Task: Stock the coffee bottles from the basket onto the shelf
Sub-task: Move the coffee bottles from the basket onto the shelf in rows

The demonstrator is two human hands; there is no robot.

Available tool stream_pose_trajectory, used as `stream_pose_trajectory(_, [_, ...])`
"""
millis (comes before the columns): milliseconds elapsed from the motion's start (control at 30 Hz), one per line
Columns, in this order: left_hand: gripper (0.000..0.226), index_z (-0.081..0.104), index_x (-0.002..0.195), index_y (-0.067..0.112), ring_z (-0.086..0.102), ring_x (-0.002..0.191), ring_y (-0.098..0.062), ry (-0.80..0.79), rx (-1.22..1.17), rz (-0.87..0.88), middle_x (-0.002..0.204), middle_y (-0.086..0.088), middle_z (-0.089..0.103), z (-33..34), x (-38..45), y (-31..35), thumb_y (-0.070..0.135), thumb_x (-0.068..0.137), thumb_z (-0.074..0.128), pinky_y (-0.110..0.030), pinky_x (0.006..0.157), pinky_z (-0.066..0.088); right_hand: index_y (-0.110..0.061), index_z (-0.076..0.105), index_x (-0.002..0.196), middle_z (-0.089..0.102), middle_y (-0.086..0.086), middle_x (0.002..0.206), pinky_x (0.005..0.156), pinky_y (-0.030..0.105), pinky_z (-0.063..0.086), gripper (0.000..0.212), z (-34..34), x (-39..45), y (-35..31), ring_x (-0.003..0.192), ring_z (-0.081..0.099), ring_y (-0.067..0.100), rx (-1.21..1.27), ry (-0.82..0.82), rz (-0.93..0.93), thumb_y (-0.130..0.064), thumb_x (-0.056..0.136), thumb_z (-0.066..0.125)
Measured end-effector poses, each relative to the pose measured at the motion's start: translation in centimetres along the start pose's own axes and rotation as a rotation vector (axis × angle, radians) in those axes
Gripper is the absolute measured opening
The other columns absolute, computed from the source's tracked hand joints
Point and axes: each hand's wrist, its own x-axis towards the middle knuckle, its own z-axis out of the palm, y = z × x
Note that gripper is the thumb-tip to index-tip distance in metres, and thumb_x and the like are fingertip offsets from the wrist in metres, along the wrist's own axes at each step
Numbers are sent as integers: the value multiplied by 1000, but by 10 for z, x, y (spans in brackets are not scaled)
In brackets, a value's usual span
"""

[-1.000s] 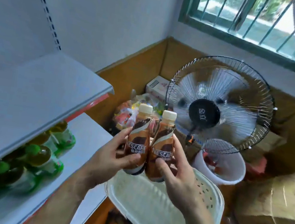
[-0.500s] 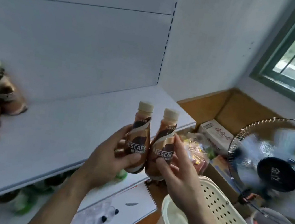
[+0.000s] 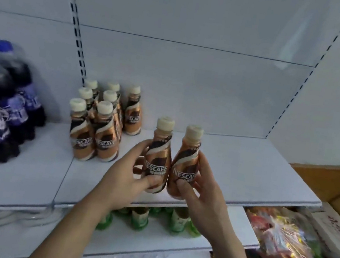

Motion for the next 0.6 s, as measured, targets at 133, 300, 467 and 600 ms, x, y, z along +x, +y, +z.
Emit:
stream_pose_trajectory(133, [87, 45, 138, 74, 65, 129, -1, 107, 3, -10, 134, 33, 67, -11, 3, -11, 16, 89, 88, -44, 115, 51, -49, 36, 162, 73, -20, 134, 108, 44, 58, 76, 22, 24, 8, 122, 70, 4, 2, -52, 4, -12, 104, 68])
stream_pose_trajectory(300, [93, 38, 130, 86, 55, 139, 4, 171, 32, -50, 139, 45, 57, -12, 10, -25, 20, 88, 88, -47, 123, 44, -48, 37, 160, 70, -17, 139, 112, 48, 55, 76, 37, 47, 24, 127, 68, 7, 24, -118, -21, -10, 102, 68])
stream_pose_trajectory(467, [89, 37, 136, 80, 50, 142, 6, 190, 61, -63, 147, 36, 54, -7, 20, -35, 22, 90, 87, -41, 122, 44, -53, 38, 155, 68, -20, 143, 114, 50, 55, 77, 42, 65, 39, 131, 67, 9, 46, -136, -54, -11, 99, 71])
stream_pose_trajectory(600, [87, 32, 137, 69, 41, 129, 32, 197, 156, -28, 140, 45, 44, -5, 26, -34, 15, 93, 83, 0, 105, 33, -46, 36, 160, 66, -19, 146, 115, 47, 54, 76, 45, 72, 49, 135, 65, 8, 62, -148, -76, -15, 101, 72])
